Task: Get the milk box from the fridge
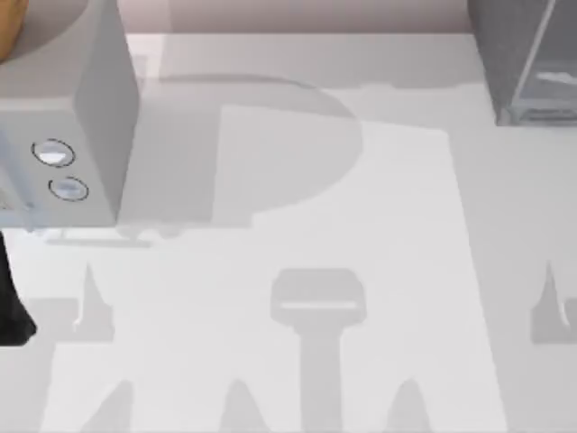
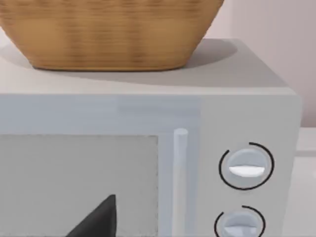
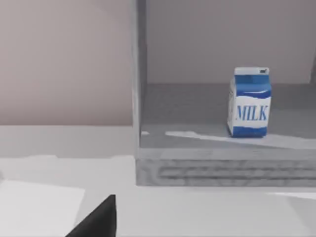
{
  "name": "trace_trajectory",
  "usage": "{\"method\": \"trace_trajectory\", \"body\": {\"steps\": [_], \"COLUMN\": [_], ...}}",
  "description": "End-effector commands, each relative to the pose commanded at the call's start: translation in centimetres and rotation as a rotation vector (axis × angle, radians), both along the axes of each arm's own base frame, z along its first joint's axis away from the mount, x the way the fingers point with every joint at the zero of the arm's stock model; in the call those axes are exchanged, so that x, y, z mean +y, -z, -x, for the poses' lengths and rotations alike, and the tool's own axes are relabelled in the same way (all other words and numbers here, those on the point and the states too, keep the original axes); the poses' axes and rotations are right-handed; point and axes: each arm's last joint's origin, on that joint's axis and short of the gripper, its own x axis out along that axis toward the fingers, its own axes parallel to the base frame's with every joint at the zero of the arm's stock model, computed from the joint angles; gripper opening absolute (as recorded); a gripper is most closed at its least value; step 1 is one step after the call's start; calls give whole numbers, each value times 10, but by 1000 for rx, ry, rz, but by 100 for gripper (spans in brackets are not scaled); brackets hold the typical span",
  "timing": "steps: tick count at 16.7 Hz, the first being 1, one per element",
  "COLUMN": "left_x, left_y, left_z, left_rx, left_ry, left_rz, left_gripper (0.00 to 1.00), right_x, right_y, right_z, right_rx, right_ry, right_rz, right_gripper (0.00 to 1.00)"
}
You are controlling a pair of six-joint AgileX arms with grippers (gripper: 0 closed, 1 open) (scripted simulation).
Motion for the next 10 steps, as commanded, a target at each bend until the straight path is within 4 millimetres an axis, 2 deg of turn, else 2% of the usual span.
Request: {"method": "trace_trajectory", "body": {"steps": [5, 10], "left_x": [0, 0], "left_y": [0, 0], "left_z": [0, 0], "left_rx": [0, 0], "left_ry": [0, 0], "left_rz": [0, 0], "left_gripper": [100, 100], "right_x": [-2, -13], "right_y": [-4, -19], "right_z": [-3, -23], "right_rx": [-11, -43], "right_ry": [0, 8], "right_rz": [3, 15], "right_gripper": [100, 100]}}
